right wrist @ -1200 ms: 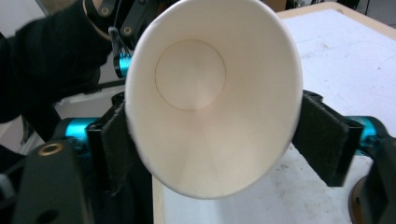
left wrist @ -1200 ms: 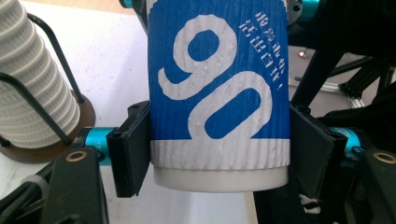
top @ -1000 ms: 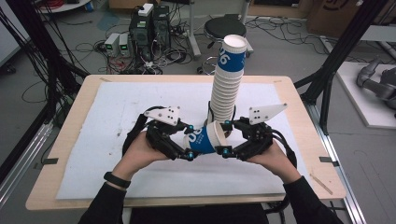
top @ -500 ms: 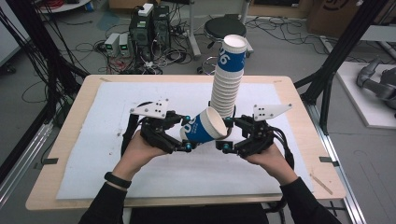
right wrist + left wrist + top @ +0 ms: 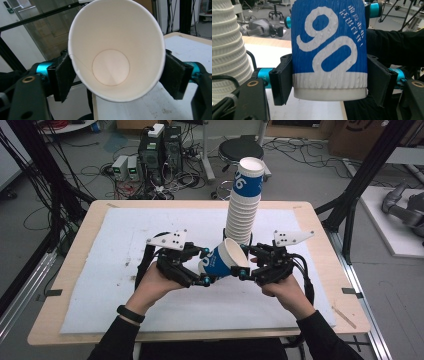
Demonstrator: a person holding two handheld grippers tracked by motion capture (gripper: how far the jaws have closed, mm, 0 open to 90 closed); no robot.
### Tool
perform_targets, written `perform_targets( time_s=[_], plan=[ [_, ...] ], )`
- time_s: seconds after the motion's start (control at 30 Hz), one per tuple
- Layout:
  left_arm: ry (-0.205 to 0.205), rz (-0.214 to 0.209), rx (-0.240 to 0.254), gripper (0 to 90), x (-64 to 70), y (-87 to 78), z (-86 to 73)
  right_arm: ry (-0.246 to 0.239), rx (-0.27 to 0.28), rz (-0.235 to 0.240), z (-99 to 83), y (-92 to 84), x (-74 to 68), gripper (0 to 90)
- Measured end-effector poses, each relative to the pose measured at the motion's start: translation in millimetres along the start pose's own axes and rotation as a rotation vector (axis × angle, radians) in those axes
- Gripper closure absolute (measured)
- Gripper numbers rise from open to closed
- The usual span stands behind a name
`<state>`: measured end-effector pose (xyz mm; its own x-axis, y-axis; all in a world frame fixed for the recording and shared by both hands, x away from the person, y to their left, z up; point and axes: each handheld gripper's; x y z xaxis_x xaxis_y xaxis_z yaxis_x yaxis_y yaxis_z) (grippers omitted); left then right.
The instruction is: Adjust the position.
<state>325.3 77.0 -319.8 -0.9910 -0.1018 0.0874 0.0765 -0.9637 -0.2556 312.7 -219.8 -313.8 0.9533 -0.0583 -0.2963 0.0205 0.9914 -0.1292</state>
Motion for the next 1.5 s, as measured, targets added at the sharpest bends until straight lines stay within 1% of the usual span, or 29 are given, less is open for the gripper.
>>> perform_targets(
  time_s=[0.1, 0.13, 0.17, 0.2, 0.23, 0.27, 0.3, 0.33, 0.37, 0.4, 0.5, 0.53, 0.6, 0.63, 0.7, 0.77, 0.87, 0.97, 1.07, 1.1, 1.13, 1.17, 1.23, 1.27, 1.33, 1.4, 1.5],
  plan=[
    [-0.002, 0.0, -0.022, 29.2, 1.2, 0.4, -0.3, -0.015, -0.023, 0.003, 0.1, 0.1, -0.1, 24.3],
    [-0.01, -0.008, -0.034, 29.0, 0.9, 0.8, -0.5, -0.016, -0.032, 0.002, 0.0, 0.2, -0.4, 24.4],
    [-0.016, -0.012, -0.054, 27.9, 0.6, 1.4, -0.7, -0.028, -0.041, -0.001, 0.1, 0.4, -0.6, 24.7],
    [-0.013, -0.002, -0.067, 25.8, 0.9, 1.6, -0.6, -0.043, -0.065, -0.016, 0.4, 1.1, -1.5, 24.7],
    [-0.013, 0.008, -0.094, 24.7, 1.3, 2.6, -0.1, -0.046, -0.088, -0.026, 0.6, 1.8, -2.2, 24.7],
    [-0.015, 0.005, -0.115, 22.9, 1.2, 3.7, 0.2, -0.058, -0.118, -0.036, 0.8, 2.9, -2.8, 24.7],
    [-0.013, 0.006, -0.132, 22.2, 1.7, 4.8, 0.1, -0.057, -0.127, -0.029, 0.7, 3.4, -2.5, 24.7],
    [-0.013, 0.006, -0.136, 22.2, 2.3, 6.2, -0.2, -0.056, -0.129, -0.031, 0.5, 3.9, -2.6, 25.2],
    [-0.011, 0.003, -0.155, 22.2, 2.5, 8.5, -0.6, -0.059, -0.134, -0.036, 0.3, 4.5, -2.8, 25.3],
    [-0.009, 0.009, -0.173, 22.2, 3.2, 10.9, -1.3, -0.06, -0.143, -0.04, -0.1, 5.3, -2.7, 25.3],
    [-0.006, 0.014, -0.207, 21.5, 3.4, 15.2, -2.3, -0.061, -0.162, -0.039, -0.2, 6.5, -2.5, 25.4],
    [-0.011, 0.011, -0.214, 21.5, 3.6, 17.4, -2.9, -0.066, -0.167, -0.041, 0.0, 7.0, -2.7, 25.6],
    [-0.007, 0.009, -0.227, 22.0, 3.9, 20.4, -3.8, -0.071, -0.176, -0.044, 0.3, 7.6, -3.5, 25.6],
    [-0.008, 0.0, -0.234, 22.5, 4.1, 21.5, -4.4, -0.067, -0.18, -0.04, 0.3, 7.6, -3.9, 25.6],
    [0.002, -0.002, -0.246, 25.2, 4.2, 22.7, -4.9, -0.067, -0.187, -0.043, 0.3, 7.9, -4.1, 25.6],
    [0.008, -0.006, -0.244, 29.2, 3.9, 23.3, -5.3, -0.074, -0.193, -0.043, 1.0, 8.3, -5.0, 25.6],
    [0.008, -0.007, -0.233, 29.8, 3.9, 23.8, -5.8, -0.084, -0.192, -0.052, 1.7, 8.8, -6.2, 24.4],
    [0.01, -0.006, -0.196, 29.7, 3.6, 24.0, -6.2, -0.082, -0.171, -0.052, 2.4, 8.2, -6.5, 20.7],
    [0.008, -0.016, -0.138, 29.8, 2.8, 23.2, -7.0, -0.081, -0.135, -0.052, 3.5, 6.5, -7.7, 19.4],
    [-0.005, -0.016, -0.114, 29.8, 3.1, 23.2, -7.4, -0.078, -0.127, -0.047, 4.1, 5.3, -7.9, 19.2],
    [-0.009, -0.018, -0.084, 29.8, 2.1, 22.4, -7.6, -0.077, -0.112, -0.042, 4.6, 4.9, -7.7, 19.1],
    [-0.011, -0.018, -0.075, 29.8, 1.9, 22.2, -7.7, -0.072, -0.095, -0.042, 5.0, 4.2, -8.6, 18.6],
    [-0.021, -0.019, -0.038, 29.8, 1.8, 20.7, -7.8, -0.075, -0.089, -0.042, 5.5, 3.6, -9.5, 18.6],
    [-0.02, -0.021, -0.032, 29.8, 1.5, 19.8, -7.4, -0.082, -0.084, -0.044, 5.4, 3.5, -9.7, 18.6],
    [-0.015, -0.015, -0.021, 29.8, 2.0, 19.2, -7.2, -0.08, -0.07, -0.039, 5.6, 3.6, -10.0, 18.6],
    [-0.009, -0.009, 0.001, 29.8, 2.8, 19.4, -7.7, -0.073, -0.048, -0.034, 5.5, 4.2, -10.0, 18.6],
    [0.0, -0.003, 0.013, 29.7, 3.0, 20.7, -8.2, -0.06, -0.027, -0.03, 5.5, 4.6, -10.0, 18.6]
  ],
)
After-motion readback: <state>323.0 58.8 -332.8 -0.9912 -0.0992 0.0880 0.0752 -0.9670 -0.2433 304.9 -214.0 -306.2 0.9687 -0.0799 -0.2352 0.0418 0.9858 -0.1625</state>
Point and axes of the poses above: each handheld gripper's, and its own axes: y roughly forward along the jaws, z roughly out of its top, x roughly to its right, and after that the axes turned 5 degrees about z, right-handed
